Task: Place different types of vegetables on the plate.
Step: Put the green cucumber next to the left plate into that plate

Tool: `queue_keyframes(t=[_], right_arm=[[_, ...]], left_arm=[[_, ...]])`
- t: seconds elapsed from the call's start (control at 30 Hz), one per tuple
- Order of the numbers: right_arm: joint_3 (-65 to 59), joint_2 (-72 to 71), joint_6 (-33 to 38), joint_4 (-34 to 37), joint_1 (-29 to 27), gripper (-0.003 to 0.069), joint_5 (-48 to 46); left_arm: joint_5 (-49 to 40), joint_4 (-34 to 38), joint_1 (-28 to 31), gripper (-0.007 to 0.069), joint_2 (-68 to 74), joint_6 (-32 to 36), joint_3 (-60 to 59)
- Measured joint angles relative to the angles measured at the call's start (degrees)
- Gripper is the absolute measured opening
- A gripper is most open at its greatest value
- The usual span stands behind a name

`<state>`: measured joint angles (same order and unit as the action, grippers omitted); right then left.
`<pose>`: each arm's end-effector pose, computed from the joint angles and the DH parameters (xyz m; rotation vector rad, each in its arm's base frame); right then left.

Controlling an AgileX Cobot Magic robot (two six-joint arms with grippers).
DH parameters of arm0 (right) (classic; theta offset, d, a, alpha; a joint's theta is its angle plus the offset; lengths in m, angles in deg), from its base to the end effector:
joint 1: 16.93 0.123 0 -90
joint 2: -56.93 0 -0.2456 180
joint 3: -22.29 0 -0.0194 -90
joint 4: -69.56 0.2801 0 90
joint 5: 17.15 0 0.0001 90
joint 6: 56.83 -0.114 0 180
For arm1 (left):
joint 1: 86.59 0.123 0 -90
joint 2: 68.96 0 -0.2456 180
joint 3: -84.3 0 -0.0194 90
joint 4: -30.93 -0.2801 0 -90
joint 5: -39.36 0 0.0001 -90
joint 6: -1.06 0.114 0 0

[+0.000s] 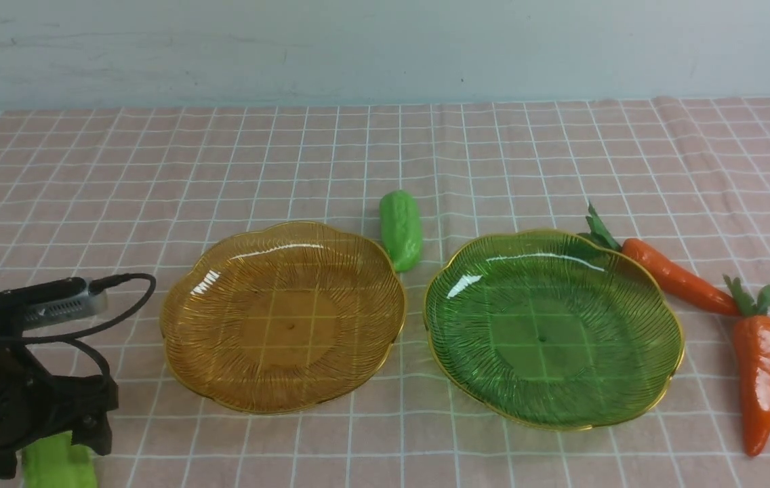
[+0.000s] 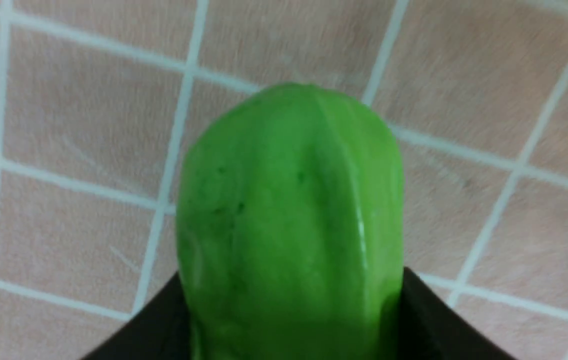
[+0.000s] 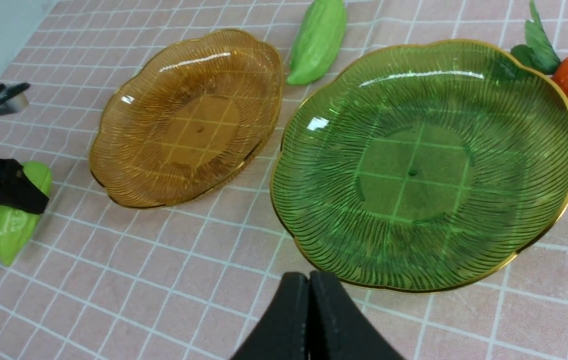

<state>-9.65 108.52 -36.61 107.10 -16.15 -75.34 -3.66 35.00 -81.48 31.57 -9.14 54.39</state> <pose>0.1910 0.0617 0.2967 -0.2414 2.3015 0.6629 0.2830 0.0198 0.0844 -0.4771 2.9909 -0.0855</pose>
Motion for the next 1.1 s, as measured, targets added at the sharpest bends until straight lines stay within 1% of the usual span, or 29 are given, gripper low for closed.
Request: queue_keyframes(t=[0.13, 0.2, 0.3, 0.33, 0.43, 0.53, 0.6, 0.67, 0.73, 0.77, 0.83, 0.9, 0.93, 1.0, 1.03, 1.1], right_arm=[[4.10, 7.20, -1.94, -3.68, 0.00, -0.0015, 0.62], [5.75, 11.36, -3.00, -5.91, 0.00, -0.0014, 3.60], [6.25, 16.55, -7.03, -11.62, -1.10, -0.0013, 8.05], [6.32, 18.59, -8.79, -13.68, -2.55, -0.0013, 8.47], [6.40, 23.25, -13.66, -18.83, -7.29, -0.0010, 9.84], [6.46, 29.92, -16.32, -21.39, -12.60, -0.0002, 11.19], [6.52, 34.08, -16.01, -21.54, -13.11, 0.0027, 12.05], [6.52, 38.68, -14.84, -21.11, -13.05, 0.0078, 13.09], [6.59, 42.73, -13.41, -21.06, -12.88, 0.0163, 14.93], [6.58, 44.13, -13.13, -21.06, -12.81, 0.0189, 15.47], [6.58, 47.96, -12.60, -20.85, -12.34, 0.0315, 17.35], [6.58, 50.72, -12.40, -20.59, -11.77, 0.0412, 19.02], [6.58, 51.68, -12.40, -20.44, -11.43, 0.0448, 19.84], [6.58, 53.22, -12.32, -20.29, -10.80, 0.0495, 20.92], [6.58, 54.24, -12.18, -20.17, -10.40, 0.0526, 21.52], [6.58, 56.20, -12.12, -20.06, -9.53, 0.0563, 23.19]], left_arm=[[-4.54, 1.82, -3.11, 0.0348, -1.46, 3.15, 6.15], [-6.63, 2.70, -6.86, 0.0348, -2.30, 5.57, 10.70], [-6.13, 3.47, -11.83, 0.0347, -2.37, 7.13, 15.07], [-5.17, 3.67, -13.46, 0.0347, -2.37, 7.44, 16.15], [1.79, 4.21, -18.89, 0.0347, -2.37, 8.36, 18.63], [8.76, 4.25, -21.11, 0.0349, -2.01, 8.41, 19.08], [11.76, 4.32, -21.28, 0.0352, -1.05, 8.41, 19.09], [13.73, 4.32, -21.28, 0.0367, 0.91, 8.41, 19.14], [14.01, 4.27, -21.28, 0.0403, 3.38, 8.41, 19.16], [14.01, 4.27, -21.28, 0.0420, 4.30, 8.43, 19.16], [13.87, 4.27, -21.28, 0.0494, 6.06, 8.79, 19.21], [12.97, 4.21, -21.28, 0.0559, 6.57, 9.17, 19.63], [12.56, 4.21, -21.28, 0.0576, 6.64, 9.34, 19.98], [11.76, 4.21, -21.28, 0.0598, 6.64, 9.63, 21.18], [11.12, 4.21, -21.28, 0.0601, 6.64, 9.75, 22.34], [9.71, 4.26, -21.28, 0.0593, 6.64, 9.75, 24.52]])
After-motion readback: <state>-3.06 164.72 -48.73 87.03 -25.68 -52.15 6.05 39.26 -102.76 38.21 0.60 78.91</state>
